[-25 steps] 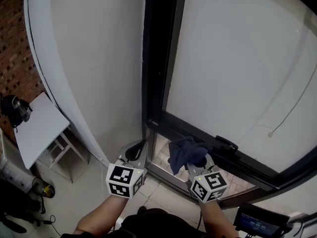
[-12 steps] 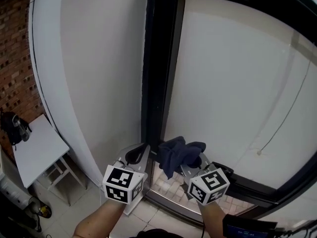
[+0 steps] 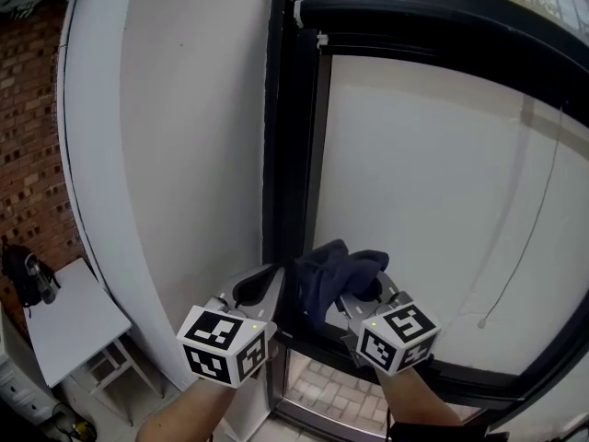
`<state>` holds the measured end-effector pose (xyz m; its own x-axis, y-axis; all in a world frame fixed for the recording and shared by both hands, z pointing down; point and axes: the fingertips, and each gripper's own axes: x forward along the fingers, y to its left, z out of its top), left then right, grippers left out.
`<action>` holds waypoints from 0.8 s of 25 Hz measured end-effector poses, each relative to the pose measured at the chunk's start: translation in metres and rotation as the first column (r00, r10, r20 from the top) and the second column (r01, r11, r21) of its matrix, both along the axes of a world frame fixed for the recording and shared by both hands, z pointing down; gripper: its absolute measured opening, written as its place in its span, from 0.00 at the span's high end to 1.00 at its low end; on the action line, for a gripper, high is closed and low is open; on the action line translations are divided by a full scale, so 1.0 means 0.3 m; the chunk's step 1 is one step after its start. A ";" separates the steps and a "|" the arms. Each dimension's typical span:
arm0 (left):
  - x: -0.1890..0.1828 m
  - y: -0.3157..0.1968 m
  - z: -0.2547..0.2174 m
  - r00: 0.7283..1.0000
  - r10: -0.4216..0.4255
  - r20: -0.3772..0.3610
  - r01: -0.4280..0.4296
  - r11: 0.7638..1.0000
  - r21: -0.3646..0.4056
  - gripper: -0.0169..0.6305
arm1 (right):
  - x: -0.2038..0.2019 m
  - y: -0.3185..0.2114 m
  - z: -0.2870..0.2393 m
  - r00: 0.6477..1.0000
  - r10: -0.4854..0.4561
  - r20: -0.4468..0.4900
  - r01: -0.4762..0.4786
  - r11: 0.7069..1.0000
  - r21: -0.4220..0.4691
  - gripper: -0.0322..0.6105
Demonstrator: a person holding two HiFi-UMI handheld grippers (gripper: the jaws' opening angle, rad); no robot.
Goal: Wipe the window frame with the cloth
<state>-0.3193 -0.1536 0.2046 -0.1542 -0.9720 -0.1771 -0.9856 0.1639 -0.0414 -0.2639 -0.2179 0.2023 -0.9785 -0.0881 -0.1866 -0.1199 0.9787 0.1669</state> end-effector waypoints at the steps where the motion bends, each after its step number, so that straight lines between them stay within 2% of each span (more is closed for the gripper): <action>1: -0.007 -0.006 -0.026 1.000 0.005 0.000 -0.005 1.000 0.007 0.98 | -0.006 -0.005 -0.027 1.000 -0.001 0.007 0.001 1.000 0.003 0.88; 9: -0.086 -0.021 -0.242 1.000 0.022 0.017 -0.024 0.997 0.068 0.98 | -0.054 -0.027 -0.254 0.998 -0.003 0.060 -0.001 0.998 0.067 0.88; 11: -0.094 -0.035 -0.292 1.000 0.028 0.012 -0.029 0.995 0.093 0.98 | -0.063 -0.032 -0.318 0.997 0.007 0.076 -0.014 0.996 0.089 0.88; 16: -0.074 -0.059 -0.449 0.996 0.062 0.061 -0.070 0.989 0.130 0.98 | -0.067 -0.022 -0.498 0.990 0.027 0.137 -0.046 0.990 0.136 0.88; 20: -0.090 -0.039 -0.560 0.995 0.069 0.076 -0.080 0.983 0.163 0.98 | -0.047 -0.031 -0.628 0.981 0.082 0.173 -0.107 0.985 0.138 0.88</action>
